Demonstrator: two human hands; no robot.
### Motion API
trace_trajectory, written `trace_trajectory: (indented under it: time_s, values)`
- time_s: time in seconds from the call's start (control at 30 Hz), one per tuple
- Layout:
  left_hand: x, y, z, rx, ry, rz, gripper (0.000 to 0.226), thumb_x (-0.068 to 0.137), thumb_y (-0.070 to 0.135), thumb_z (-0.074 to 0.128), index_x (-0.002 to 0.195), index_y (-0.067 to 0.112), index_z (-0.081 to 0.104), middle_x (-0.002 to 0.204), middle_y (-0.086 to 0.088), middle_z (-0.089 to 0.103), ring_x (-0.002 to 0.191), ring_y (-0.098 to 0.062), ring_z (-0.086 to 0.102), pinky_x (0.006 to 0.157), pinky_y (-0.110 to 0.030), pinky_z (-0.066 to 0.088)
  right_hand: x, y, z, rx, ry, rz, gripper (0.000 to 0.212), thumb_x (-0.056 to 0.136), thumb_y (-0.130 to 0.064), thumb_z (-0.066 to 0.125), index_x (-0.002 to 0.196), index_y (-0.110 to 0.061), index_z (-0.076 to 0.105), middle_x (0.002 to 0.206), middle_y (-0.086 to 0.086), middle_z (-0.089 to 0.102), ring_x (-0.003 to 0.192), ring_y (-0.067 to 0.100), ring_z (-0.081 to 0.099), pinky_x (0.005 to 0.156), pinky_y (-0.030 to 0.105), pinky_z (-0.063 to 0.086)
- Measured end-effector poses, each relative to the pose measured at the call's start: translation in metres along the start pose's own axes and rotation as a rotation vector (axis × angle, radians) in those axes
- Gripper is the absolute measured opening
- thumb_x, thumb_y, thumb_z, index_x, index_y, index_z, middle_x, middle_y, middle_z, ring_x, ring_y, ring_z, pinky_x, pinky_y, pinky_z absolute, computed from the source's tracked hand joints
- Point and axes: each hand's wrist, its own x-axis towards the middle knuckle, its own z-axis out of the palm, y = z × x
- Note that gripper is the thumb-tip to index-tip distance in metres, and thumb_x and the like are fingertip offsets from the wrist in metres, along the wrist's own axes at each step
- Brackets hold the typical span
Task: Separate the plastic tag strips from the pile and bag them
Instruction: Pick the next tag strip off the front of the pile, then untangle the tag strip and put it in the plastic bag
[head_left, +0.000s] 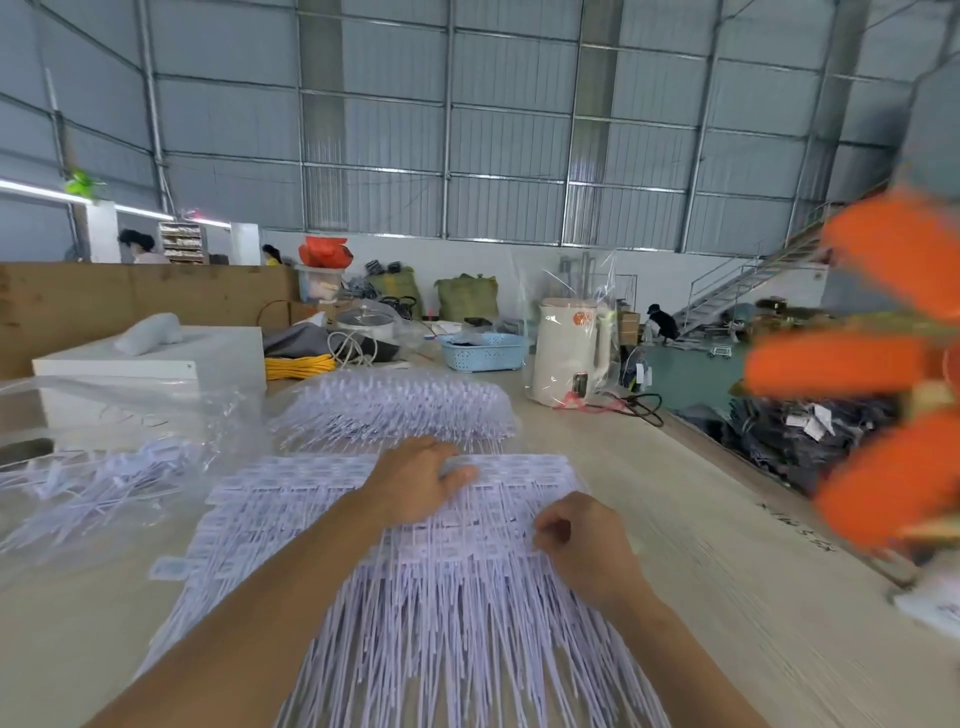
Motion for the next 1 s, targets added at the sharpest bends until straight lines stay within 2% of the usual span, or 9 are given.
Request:
trace_trajectory:
  time_s: [0.13,0.23,0.43,0.53,0.6,0.7,0.8,0.9,1.0]
  values:
    - [0.028,-0.006,-0.001,0.029,-0.125,-0.047,0.057,0.091,0.053,0.047,0.124,0.007,0.057,0.135,-0.014,0.049,0.117,-0.026,0.053,0.1,-0.039,0.043,0.003,0.005,0.003,0.021,0.02,-0.008,0.02,0.084,0.0,0.054,0.08,-0.01,0.072,0.085,-0.001,0.068,0.071,0.007,0.058,0.067,0.014,0.046]
    - [0.037,-0.01,-0.006,0.014,-0.118,-0.005,0.052,0.086,0.052,0.056,0.118,0.011,0.06,0.122,-0.01,0.053,0.107,-0.022,0.053,0.096,-0.036,0.044,0.005,0.007,0.002,0.065,0.037,-0.019,0.022,0.082,0.001,0.055,0.078,-0.013,0.072,0.079,-0.008,0.064,0.065,0.001,0.056,0.062,0.006,0.043]
    - [0.03,-0.009,-0.008,0.039,-0.081,0.111,0.038,0.082,0.048,0.064,0.106,0.018,0.065,0.106,-0.002,0.054,0.097,-0.016,0.053,0.086,-0.031,0.044,0.005,0.008,0.003,0.106,0.046,-0.022,0.02,0.083,0.002,0.056,0.079,-0.012,0.07,0.078,-0.009,0.06,0.065,-0.003,0.053,0.063,0.002,0.04]
    - [0.026,-0.002,-0.004,0.064,-0.063,0.11,0.029,0.086,0.043,0.063,0.098,0.016,0.065,0.097,-0.001,0.062,0.084,-0.013,0.057,0.072,-0.024,0.042,0.002,0.007,0.003,0.101,0.055,-0.036,0.019,0.083,0.002,0.056,0.081,-0.01,0.071,0.081,-0.006,0.061,0.068,0.002,0.053,0.065,0.004,0.039]
    - [0.025,0.002,-0.002,0.095,-0.07,0.095,0.023,0.087,0.04,0.062,0.092,0.017,0.062,0.093,-0.002,0.062,0.081,-0.016,0.056,0.07,-0.026,0.042,0.0,0.006,0.002,0.101,0.058,-0.04,0.019,0.083,0.001,0.056,0.082,-0.009,0.071,0.085,-0.002,0.064,0.071,0.006,0.055,0.067,0.006,0.04]
    - [0.025,0.004,-0.002,0.027,-0.134,0.036,0.028,0.085,0.038,0.064,0.093,0.011,0.061,0.095,-0.006,0.06,0.086,-0.02,0.057,0.073,-0.029,0.044,-0.003,0.005,0.001,0.11,0.031,-0.059,0.017,0.084,-0.001,0.055,0.085,-0.008,0.071,0.087,0.001,0.065,0.072,0.007,0.055,0.065,0.005,0.039]
    - [0.025,0.009,-0.012,-0.073,-0.163,0.009,0.023,0.081,0.033,0.067,0.09,0.018,0.053,0.09,-0.002,0.055,0.078,-0.015,0.053,0.06,-0.025,0.039,-0.001,0.002,-0.002,0.11,0.032,-0.1,0.013,0.084,-0.005,0.058,0.084,-0.007,0.071,0.082,-0.001,0.062,0.066,0.002,0.051,0.064,0.005,0.038]
    - [0.024,0.019,-0.036,-0.158,-0.117,0.057,0.019,0.084,0.026,0.065,0.092,0.02,0.049,0.096,-0.001,0.05,0.081,-0.015,0.052,0.059,-0.025,0.038,0.008,-0.001,-0.008,0.112,0.14,-0.049,0.011,0.085,-0.009,0.061,0.091,-0.009,0.07,0.092,-0.001,0.062,0.072,0.001,0.048,0.064,0.005,0.033]
    - [0.016,0.027,-0.062,-0.186,-0.114,0.172,0.009,0.086,0.022,0.064,0.092,0.022,0.056,0.092,0.003,0.052,0.081,-0.012,0.052,0.06,-0.023,0.037,0.019,-0.004,-0.014,0.161,0.42,0.057,0.022,0.088,-0.014,0.062,0.109,-0.008,0.063,0.107,0.006,0.059,0.096,0.017,0.053,0.084,0.021,0.04]
